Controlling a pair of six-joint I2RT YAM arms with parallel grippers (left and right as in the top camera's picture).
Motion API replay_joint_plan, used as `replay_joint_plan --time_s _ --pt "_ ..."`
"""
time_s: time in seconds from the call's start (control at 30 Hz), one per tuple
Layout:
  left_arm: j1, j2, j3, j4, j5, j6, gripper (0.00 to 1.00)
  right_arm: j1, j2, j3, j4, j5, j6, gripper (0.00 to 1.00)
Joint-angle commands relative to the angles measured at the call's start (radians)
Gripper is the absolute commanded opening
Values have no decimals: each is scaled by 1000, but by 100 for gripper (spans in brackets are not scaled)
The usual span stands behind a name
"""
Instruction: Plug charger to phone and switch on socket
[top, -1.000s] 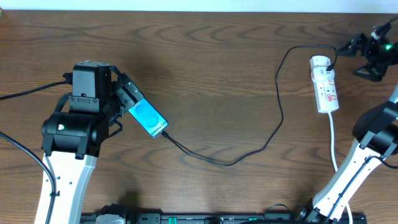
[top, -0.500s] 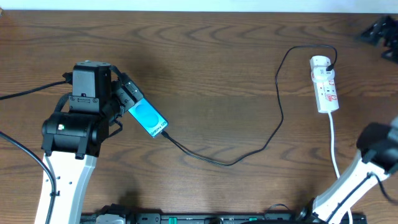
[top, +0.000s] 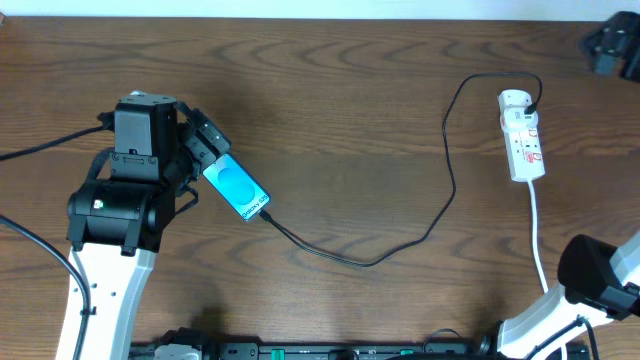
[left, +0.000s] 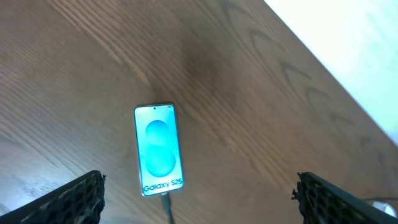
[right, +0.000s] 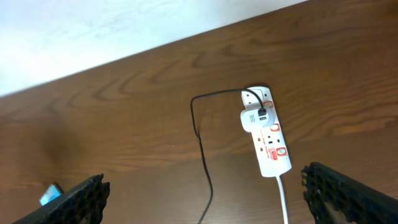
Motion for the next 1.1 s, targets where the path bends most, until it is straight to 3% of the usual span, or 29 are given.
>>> replay_joint_plan --time_s 0.0,0.37,1.07 --pt "0 -8 26 3 -20 -91 98 65 -35 2 -3 118 34 99" --pt "0 -10 26 8 -19 -131 98 219 -48 2 -3 286 94 99" --pt "0 -8 26 0 -19 -132 98 225 -48 2 -3 300 93 99"
